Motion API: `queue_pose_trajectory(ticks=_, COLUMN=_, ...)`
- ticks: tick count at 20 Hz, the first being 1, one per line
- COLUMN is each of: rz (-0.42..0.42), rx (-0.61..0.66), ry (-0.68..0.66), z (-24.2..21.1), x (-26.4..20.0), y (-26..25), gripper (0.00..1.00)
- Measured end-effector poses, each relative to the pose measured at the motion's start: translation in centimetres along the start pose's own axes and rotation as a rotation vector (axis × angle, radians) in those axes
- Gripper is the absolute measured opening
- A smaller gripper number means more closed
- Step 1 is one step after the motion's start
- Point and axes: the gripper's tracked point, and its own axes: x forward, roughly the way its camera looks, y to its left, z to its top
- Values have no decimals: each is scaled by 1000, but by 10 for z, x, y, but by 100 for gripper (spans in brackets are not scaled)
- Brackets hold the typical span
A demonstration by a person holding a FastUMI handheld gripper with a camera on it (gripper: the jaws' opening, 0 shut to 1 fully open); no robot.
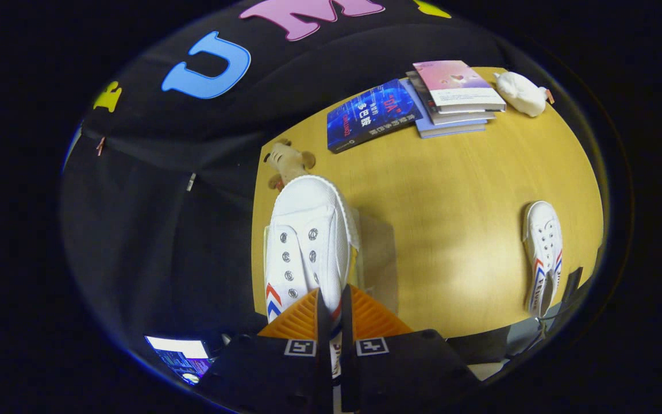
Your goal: Open the storage box then place both shoes into the box .Put the left shoe in first, then the right shoe, with the right side of both shoes facing outward in a uniform manner.
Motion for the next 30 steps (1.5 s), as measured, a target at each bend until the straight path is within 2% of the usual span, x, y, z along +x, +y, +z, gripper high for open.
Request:
queue_pose_trajectory(ticks=5, rz=-31, rx=-14, ry=73, z=-36, x=49, y=25, gripper=10)
queue_pose_trajectory(ticks=10, rz=-58, rx=-11, ry=111, z=-54, x=88, y=30, gripper=10)
queue_pose_trajectory(ticks=14, rz=-92, rx=-1, ry=123, z=-55, x=105, y=24, gripper=10)
queue_pose_trajectory(ticks=29, rz=-95, rx=-3, ry=160, z=-65, x=145, y=20, gripper=11)
queue_pose_trajectory(ticks=30, rz=-64, rx=-1, ry=162, z=-65, x=147, y=27, gripper=18)
